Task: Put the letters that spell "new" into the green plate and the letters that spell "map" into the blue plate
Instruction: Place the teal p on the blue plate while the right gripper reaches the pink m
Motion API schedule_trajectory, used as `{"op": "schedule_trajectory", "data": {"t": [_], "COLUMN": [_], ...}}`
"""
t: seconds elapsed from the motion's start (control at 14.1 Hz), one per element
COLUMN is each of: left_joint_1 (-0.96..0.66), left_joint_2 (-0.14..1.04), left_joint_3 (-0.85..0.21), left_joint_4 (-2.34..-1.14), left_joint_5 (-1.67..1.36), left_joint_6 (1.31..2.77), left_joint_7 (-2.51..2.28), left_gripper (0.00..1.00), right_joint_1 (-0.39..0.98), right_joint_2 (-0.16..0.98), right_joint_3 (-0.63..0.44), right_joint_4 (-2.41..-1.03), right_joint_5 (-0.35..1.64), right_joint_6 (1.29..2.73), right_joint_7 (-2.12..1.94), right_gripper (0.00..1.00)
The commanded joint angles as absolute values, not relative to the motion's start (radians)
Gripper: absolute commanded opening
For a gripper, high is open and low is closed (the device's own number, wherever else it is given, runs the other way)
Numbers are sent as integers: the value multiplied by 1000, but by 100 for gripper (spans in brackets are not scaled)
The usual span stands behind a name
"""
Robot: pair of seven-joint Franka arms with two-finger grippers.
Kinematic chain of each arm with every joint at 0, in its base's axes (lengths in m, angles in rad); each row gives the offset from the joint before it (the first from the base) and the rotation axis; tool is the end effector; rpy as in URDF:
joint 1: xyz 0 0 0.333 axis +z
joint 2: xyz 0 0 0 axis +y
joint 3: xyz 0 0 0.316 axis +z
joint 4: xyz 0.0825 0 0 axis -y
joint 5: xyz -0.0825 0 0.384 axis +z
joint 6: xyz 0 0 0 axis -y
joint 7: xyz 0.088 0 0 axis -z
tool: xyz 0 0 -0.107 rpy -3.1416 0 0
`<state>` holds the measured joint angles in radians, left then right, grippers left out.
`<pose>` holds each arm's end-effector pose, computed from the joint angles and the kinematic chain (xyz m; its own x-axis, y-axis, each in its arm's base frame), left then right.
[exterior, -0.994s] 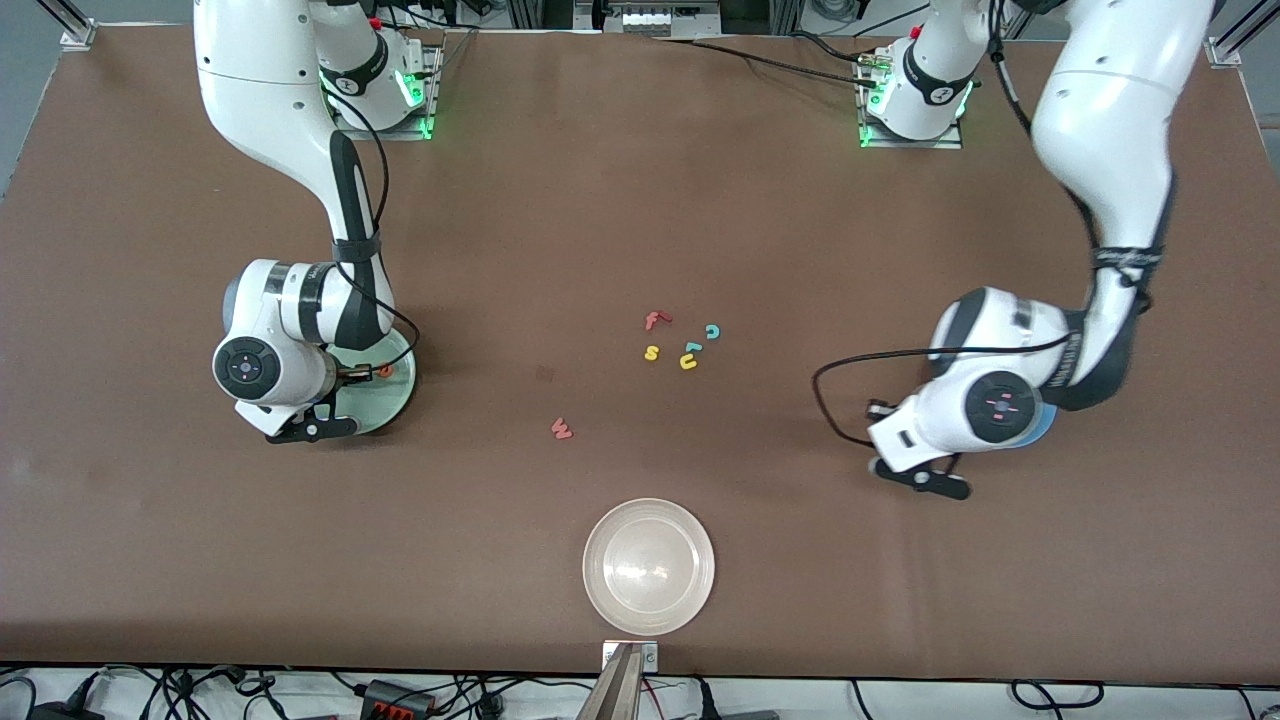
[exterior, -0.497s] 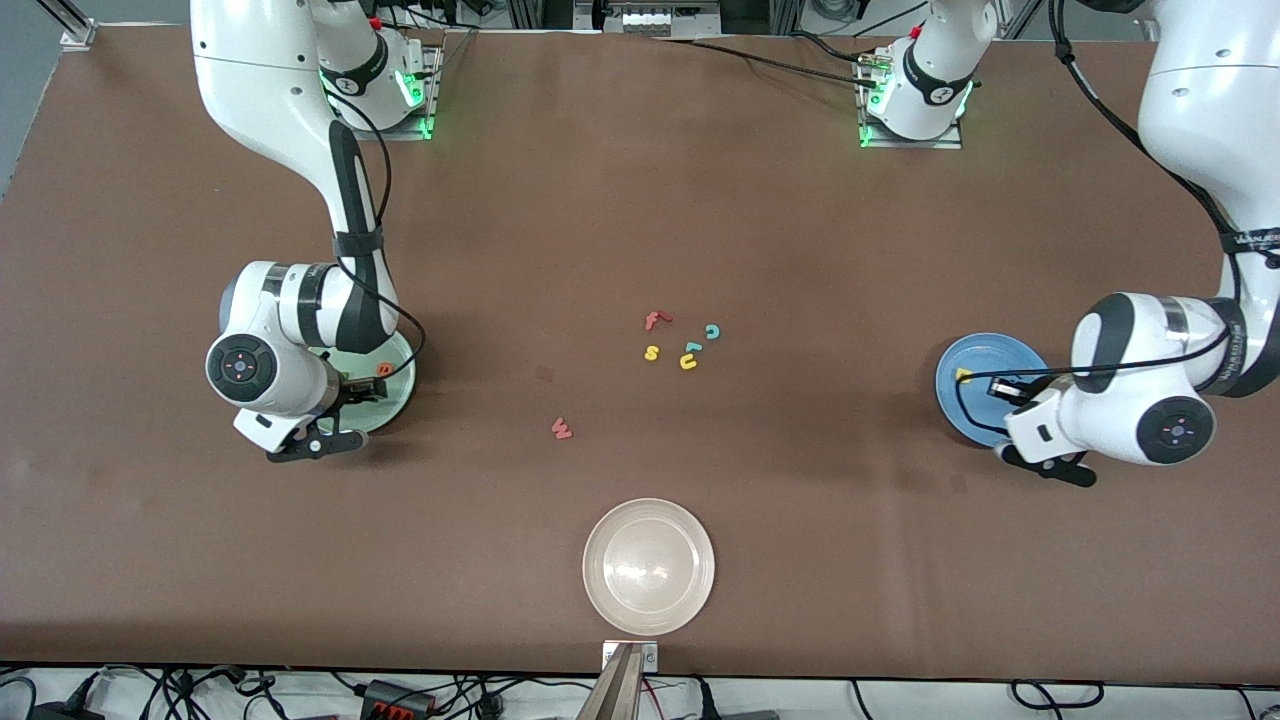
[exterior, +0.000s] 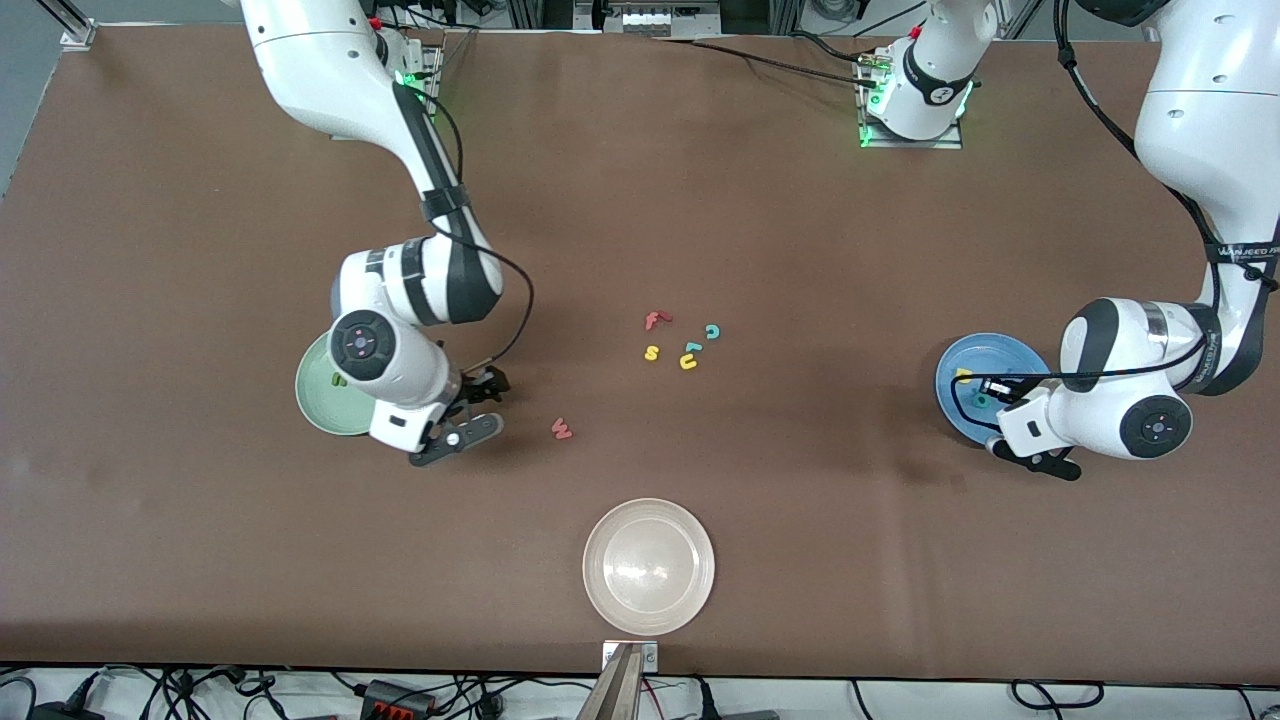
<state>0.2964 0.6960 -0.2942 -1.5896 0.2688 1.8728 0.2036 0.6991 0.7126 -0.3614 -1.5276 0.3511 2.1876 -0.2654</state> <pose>0.6508 0.0423 0.2143 0.8858 -0.2867 -0.3648 -0.2875 -0.9563 0.0534 0.6483 0.2843 0.2572 0.8872 0.4612 0.0128 0.4613 -0.8858 -0.0504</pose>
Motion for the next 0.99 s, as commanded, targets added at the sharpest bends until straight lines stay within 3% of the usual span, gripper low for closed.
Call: {"op": "schedule_trajectory", "data": {"t": [0.0, 0.35, 0.71, 0.92], "left_joint_1": [302, 301, 304, 305], "left_joint_2": [667, 551, 476, 358], "left_joint_3": [-313, -353, -383, -382], "left_joint_4": [-1585, -1566, -1378, -1362], "left_joint_5": [296, 287, 281, 221], "left_joint_6": [1864, 1838, 1556, 1468], "left_joint_7": [207, 195, 206, 206], "left_gripper": [100, 100, 100, 100], "right_joint_1": [689, 738, 779, 787], "right_joint_2": [787, 856, 906, 919], "right_joint_3": [-319, -307, -304, -304], "right_joint_4": [-1416, -1397, -1397, -1397], "right_joint_5": [373, 373, 373, 371], "right_joint_6": [2203, 2330, 2399, 2428], "right_joint_7": [-288, -290, -276, -262], "right_gripper": [80, 77, 73, 70]}}
